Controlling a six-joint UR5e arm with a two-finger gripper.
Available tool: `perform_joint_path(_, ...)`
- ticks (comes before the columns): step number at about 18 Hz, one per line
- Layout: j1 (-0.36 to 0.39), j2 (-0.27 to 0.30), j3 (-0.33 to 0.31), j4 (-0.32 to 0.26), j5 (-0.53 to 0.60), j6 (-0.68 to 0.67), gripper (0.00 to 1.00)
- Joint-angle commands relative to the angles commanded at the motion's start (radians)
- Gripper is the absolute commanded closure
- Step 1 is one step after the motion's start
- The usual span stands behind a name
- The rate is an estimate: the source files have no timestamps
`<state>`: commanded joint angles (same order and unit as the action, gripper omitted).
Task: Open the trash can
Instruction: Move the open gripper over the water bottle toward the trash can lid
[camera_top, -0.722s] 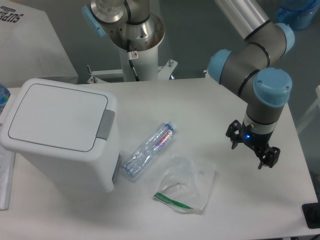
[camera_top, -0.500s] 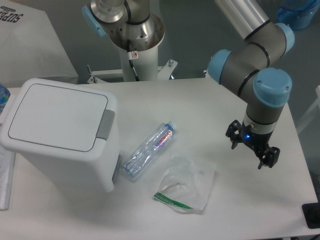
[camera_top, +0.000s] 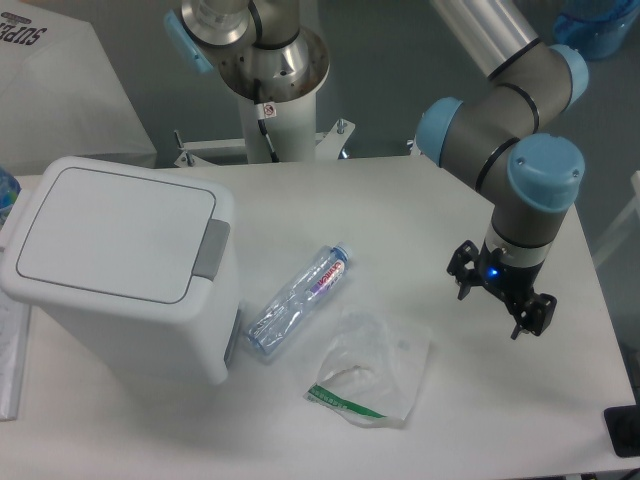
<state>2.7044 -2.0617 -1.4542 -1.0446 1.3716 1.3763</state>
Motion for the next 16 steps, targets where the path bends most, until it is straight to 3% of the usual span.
perform_joint_path(4,-0.011,0.029,0.002,0.0,-0.112,-0.237,0.0)
perform_joint_path(9,-0.028,0.046,0.011,0.002,-0.395,-0.569,0.0)
perform_joint_path(12,-0.032,0.061,0.011,0.002,-0.489,-0.647,0.0)
perform_joint_path(16,-0.057,0.115,-0.003,0.0,-0.513,-0.727,0.0)
